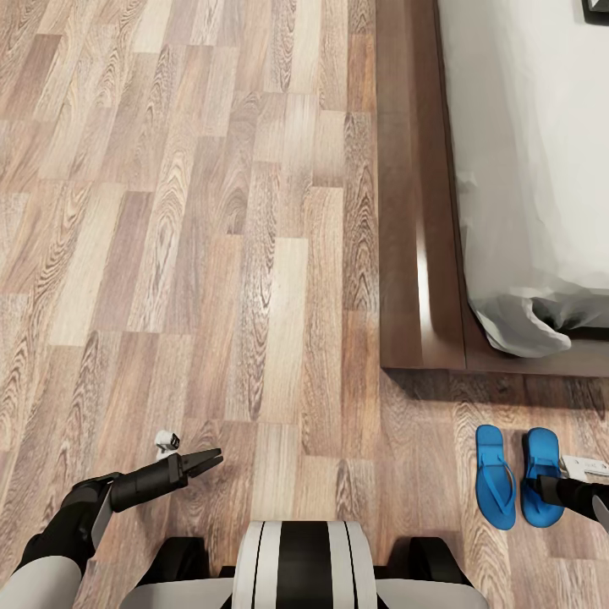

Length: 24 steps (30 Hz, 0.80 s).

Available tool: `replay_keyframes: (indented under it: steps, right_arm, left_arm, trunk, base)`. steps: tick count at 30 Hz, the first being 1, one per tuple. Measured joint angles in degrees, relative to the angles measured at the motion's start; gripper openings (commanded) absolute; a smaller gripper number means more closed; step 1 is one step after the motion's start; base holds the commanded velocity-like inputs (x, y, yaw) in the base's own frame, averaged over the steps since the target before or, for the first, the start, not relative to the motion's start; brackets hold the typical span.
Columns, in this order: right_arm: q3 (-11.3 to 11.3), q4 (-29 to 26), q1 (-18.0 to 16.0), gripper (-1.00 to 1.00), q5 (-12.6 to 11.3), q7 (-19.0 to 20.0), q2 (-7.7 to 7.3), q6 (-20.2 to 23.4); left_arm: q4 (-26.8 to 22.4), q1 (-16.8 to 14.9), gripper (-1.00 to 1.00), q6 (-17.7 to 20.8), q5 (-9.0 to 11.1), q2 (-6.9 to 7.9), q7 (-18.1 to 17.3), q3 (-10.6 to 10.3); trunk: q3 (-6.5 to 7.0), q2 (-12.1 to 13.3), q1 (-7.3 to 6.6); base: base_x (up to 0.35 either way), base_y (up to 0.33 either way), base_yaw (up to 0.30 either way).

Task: In the bedroom, move the book from the bed onto either nightstand, and place the two sandals side by side next to the bed.

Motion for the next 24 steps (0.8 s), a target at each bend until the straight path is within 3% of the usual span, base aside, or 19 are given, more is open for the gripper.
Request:
replay_keyframes:
  steps: [24]
  right_arm:
    - [0.0, 0.0, 0.0, -1.0, 0.0, 0.0, 0.0, 0.0]
  left_arm:
    - [0.0, 0.0, 1.0, 0.0, 0.0, 0.03, 0.0, 0.0]
  trunk:
    - [0.44, 0.0, -0.05]
  base:
    - [0.0, 0.0, 0.0]
